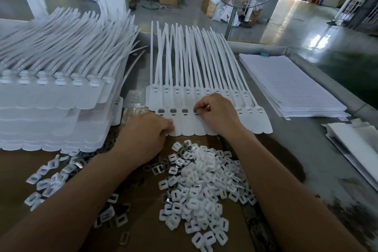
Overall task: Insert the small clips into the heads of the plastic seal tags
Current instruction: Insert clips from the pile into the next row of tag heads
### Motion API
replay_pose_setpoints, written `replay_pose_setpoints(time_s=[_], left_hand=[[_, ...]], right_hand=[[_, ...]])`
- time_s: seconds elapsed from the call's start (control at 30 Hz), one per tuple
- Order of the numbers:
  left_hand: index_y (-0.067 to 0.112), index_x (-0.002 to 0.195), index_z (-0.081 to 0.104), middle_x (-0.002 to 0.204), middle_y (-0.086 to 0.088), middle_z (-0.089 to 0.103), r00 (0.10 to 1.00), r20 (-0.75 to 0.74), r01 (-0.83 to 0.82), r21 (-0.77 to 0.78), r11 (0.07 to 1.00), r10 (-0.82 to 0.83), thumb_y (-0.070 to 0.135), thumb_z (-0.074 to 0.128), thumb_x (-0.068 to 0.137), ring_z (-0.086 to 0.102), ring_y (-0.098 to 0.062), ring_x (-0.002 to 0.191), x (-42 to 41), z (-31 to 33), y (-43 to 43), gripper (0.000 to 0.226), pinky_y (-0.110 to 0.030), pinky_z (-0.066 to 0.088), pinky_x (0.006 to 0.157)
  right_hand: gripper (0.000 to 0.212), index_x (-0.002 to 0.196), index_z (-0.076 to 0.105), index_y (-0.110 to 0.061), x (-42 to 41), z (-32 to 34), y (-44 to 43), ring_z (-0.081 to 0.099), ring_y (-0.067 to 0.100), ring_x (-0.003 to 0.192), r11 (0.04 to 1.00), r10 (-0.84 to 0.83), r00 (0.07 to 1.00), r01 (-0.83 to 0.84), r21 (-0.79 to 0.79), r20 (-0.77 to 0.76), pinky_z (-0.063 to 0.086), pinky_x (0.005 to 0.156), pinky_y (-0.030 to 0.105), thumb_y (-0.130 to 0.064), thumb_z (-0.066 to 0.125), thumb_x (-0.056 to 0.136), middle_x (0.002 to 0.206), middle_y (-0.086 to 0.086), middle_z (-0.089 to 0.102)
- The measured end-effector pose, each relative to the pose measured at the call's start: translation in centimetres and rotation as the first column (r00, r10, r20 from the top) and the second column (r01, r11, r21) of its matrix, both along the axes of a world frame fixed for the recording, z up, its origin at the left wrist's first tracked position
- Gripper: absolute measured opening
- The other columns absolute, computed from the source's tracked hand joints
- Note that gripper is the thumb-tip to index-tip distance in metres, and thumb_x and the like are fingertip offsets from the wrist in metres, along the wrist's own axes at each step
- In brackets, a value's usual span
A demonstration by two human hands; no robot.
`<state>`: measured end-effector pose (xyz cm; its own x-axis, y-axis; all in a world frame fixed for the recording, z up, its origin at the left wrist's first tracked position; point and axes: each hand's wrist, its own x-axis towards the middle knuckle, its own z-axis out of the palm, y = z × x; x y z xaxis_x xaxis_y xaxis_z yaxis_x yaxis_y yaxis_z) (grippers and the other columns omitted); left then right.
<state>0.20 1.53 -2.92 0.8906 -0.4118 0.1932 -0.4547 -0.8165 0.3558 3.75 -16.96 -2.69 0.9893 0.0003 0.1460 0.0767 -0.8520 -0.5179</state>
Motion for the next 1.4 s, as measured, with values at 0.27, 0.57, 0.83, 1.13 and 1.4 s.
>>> replay_pose_setpoints(time_s=[0.27,0.57,0.83,1.13,1.4], left_hand=[[0.023,0.117,0.062,0.126,0.007,0.058,1.0,0.015,0.005,0.014,1.0,-0.005,0.013,0.045,0.091,0.051,-0.01,0.116,-0.1,0.2,0.1,0.032,-0.024,0.035,0.099],[0.016,0.11,0.067,0.118,0.002,0.064,1.0,0.013,0.009,-0.027,1.0,-0.009,0.007,0.049,0.088,0.055,-0.015,0.111,-0.4,0.2,0.1,0.03,-0.032,0.04,0.098],[0.02,0.11,0.066,0.122,0.007,0.06,1.0,0.006,-0.007,-0.051,0.999,0.008,0.009,0.051,0.088,0.051,-0.013,0.116,-0.2,0.1,0.1,0.029,-0.028,0.036,0.1],[0.022,0.096,0.072,0.104,0.001,0.069,1.0,0.014,0.008,-0.123,0.992,-0.007,0.006,0.05,0.085,0.043,-0.004,0.078,-0.2,0.1,0.1,0.029,-0.023,0.035,0.078],[0.02,0.1,0.071,0.109,0.002,0.067,1.0,-0.01,0.0,-0.195,0.981,-0.002,0.009,0.054,0.085,0.056,-0.008,0.095,-0.1,0.0,0.2,0.026,-0.024,0.04,0.087]], right_hand=[[0.012,0.091,0.071,-0.021,0.0,-0.1,0.2,0.059,0.007,0.087,0.986,-0.071,0.996,0.063,0.154,0.045,0.049,0.081,0.028,-0.015,0.067,0.081,0.091,-0.007,0.068],[0.015,0.097,0.07,-0.023,0.1,-0.2,0.3,0.058,0.009,0.096,0.993,-0.083,0.996,0.08,0.093,0.028,0.041,0.079,0.022,-0.018,0.061,0.086,0.102,-0.007,0.068],[0.013,0.095,0.071,-0.016,-1.3,2.1,-0.4,0.053,-0.007,0.074,0.973,0.063,0.998,-0.065,0.222,0.017,0.038,0.07,0.006,-0.014,0.063,0.085,0.078,-0.021,0.057],[0.013,0.091,0.073,-0.015,-5.3,4.6,2.8,0.057,-0.007,0.071,0.833,0.551,0.799,-0.542,0.111,-0.242,0.047,0.076,0.009,-0.011,0.07,0.079,0.076,-0.019,0.062],[0.019,0.098,0.071,-0.015,-6.4,4.3,4.6,0.058,0.003,0.088,0.763,0.6,0.726,-0.645,-0.032,-0.336,0.046,0.083,0.019,-0.02,0.071,0.079,0.099,-0.006,0.069]])
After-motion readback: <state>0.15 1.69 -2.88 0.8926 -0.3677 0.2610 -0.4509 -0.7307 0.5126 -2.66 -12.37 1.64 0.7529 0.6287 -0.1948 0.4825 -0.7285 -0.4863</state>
